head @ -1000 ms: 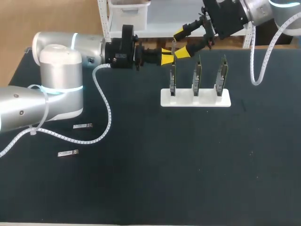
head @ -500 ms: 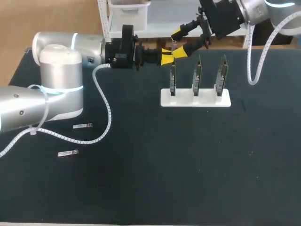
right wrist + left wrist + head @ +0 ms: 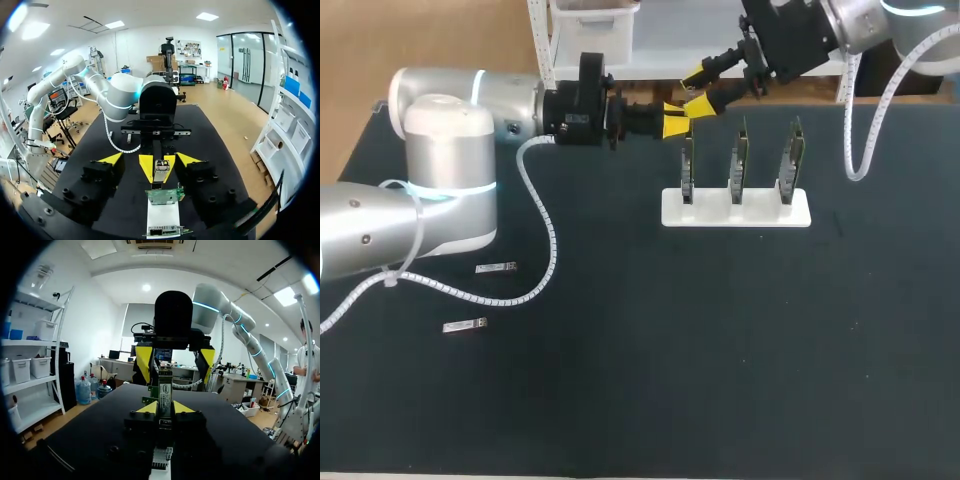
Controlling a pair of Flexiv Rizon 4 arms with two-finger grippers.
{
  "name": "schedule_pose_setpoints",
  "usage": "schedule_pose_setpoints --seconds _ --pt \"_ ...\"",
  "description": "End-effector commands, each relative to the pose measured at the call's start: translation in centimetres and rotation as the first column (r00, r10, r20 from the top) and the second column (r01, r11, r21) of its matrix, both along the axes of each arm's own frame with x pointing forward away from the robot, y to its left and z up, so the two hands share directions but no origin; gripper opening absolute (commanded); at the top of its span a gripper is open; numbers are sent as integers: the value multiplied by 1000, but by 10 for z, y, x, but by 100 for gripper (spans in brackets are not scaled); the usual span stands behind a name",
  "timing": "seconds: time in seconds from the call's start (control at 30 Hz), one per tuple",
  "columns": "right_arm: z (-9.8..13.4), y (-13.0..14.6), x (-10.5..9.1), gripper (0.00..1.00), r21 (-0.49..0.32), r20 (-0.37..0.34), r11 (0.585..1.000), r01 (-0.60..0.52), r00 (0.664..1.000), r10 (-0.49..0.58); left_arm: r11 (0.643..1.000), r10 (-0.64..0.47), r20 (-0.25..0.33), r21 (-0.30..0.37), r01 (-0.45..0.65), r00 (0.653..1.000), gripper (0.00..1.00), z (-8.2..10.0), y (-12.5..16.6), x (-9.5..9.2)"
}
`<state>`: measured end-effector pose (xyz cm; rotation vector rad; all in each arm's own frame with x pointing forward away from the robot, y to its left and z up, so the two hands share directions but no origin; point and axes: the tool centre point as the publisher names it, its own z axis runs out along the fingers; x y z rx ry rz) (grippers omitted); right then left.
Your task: Pick up the optical module with the left hand, and insert it into the network port with the right hand.
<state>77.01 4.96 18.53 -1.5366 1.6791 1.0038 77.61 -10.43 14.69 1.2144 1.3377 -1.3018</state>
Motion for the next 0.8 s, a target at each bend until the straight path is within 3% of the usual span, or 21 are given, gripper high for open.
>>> schedule_pose_setpoints --seconds 0.03,0.6,0.63,0.67,0.8 --pt "0 0 1 0 0 0 1000 -1 1000 1 1000 0 1 0 0 1000 0 0 0 0" --pt "-1 -3 -1 0 -9 5 1000 7 1000 -7 1000 0 1 0 0 1000 0 0 0 0" --pt "-1 -3 -1 0 -8 5 1000 8 1000 -8 1000 0 1 0 0 1000 33 0 0 0" --pt "-1 -3 -1 0 -8 6 1000 8 1000 -8 1000 0 1 0 0 1000 100 0 0 0" --pt "-1 -4 -2 0 -7 6 1000 12 1000 -12 1000 0 1 0 0 1000 100 0 0 0"
